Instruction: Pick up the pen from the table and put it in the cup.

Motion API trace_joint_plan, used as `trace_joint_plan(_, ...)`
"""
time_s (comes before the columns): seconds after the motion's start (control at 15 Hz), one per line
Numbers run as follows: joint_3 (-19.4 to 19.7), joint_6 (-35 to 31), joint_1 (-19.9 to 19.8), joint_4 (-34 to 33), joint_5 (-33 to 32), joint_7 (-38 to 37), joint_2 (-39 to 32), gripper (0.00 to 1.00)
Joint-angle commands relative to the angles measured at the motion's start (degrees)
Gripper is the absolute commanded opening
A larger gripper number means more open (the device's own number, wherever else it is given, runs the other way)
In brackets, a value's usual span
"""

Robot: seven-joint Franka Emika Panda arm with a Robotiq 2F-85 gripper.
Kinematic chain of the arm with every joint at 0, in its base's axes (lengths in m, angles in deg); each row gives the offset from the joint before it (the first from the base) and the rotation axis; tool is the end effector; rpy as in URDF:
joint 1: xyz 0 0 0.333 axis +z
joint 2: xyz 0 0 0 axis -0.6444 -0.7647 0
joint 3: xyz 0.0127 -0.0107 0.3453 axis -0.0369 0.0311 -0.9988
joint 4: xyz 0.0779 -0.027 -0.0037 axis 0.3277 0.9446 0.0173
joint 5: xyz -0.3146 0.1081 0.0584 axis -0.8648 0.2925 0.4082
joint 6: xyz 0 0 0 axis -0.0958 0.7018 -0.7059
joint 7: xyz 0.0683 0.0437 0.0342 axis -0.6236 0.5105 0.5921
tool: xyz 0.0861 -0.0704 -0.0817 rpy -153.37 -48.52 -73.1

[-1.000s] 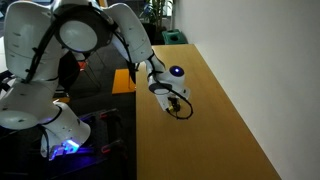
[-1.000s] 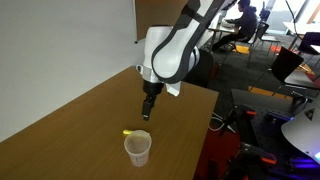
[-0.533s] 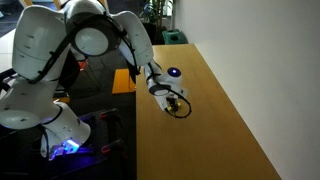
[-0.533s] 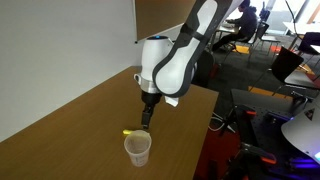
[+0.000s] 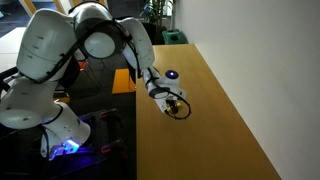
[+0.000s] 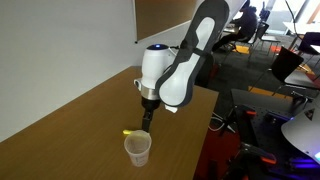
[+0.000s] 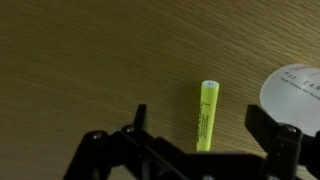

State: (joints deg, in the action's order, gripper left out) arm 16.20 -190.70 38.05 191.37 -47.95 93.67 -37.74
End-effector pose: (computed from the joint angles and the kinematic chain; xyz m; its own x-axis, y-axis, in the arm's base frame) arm 0.5612 0.0230 0.1246 0.9831 0.1464 0.1103 0.1530 -0.9868 -0.0533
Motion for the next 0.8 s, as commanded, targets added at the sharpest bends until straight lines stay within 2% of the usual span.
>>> trace_joint_plan(0.0, 0.8, -1.2, 0.5, -2.2, -2.1, -1.9, -2.2, 1.0)
trace_joint_plan(0.73, 0.3, -1.2, 0.5, -5.3, -3.5, -1.2, -5.0, 1.0)
